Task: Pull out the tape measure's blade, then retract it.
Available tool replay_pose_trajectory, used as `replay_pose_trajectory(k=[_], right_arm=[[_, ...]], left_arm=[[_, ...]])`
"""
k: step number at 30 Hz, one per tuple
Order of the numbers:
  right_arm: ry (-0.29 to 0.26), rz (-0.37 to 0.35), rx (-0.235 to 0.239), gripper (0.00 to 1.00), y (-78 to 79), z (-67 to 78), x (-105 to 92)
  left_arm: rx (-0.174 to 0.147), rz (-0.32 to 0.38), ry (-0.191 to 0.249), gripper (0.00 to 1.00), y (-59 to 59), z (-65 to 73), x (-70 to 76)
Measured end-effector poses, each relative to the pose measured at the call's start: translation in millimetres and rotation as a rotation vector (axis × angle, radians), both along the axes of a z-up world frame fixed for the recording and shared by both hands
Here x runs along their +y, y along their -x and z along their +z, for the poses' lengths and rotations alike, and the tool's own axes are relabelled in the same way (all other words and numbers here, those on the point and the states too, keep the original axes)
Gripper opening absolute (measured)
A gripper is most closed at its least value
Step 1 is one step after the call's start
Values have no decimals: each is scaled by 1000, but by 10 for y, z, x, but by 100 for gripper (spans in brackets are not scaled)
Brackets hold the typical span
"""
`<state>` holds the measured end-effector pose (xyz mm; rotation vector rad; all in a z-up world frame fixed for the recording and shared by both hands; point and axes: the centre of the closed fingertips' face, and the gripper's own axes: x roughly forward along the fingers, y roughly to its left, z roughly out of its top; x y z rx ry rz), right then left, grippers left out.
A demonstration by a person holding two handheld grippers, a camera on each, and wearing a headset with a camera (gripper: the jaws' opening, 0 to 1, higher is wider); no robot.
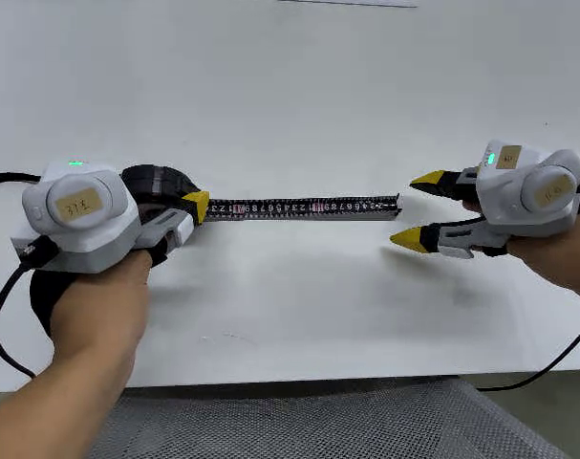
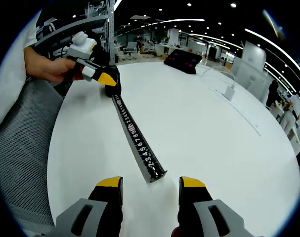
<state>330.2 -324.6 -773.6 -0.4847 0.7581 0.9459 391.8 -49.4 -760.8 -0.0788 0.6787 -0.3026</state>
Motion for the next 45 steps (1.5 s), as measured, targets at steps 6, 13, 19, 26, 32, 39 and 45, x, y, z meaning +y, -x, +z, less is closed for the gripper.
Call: replay_pose_trajectory(k=[6,13,19,26,32,39,45], right_arm=[[1,43,24,34,-20,-29,27],[14,83,44,29,-60,-69,34],[7,101,51,24,-106,-89,59],[12,137,57,17,-129,-119,63],[28,178,59,14,-136,-126,53],[20,201,68,12,-133,-132,61],[16,204,67,11,-129,-126,61]], left_arm=[[5,-7,3,61,0,-9,3],[6,-8,2,61,-1,-10,5],[6,-9,4,61,-1,-10,5],[9,-7,7,61,0,-11,7],[11,-7,9,61,-2,-12,8],[17,-6,16,61,-6,-20,8],[16,-5,15,61,-8,-21,7]])
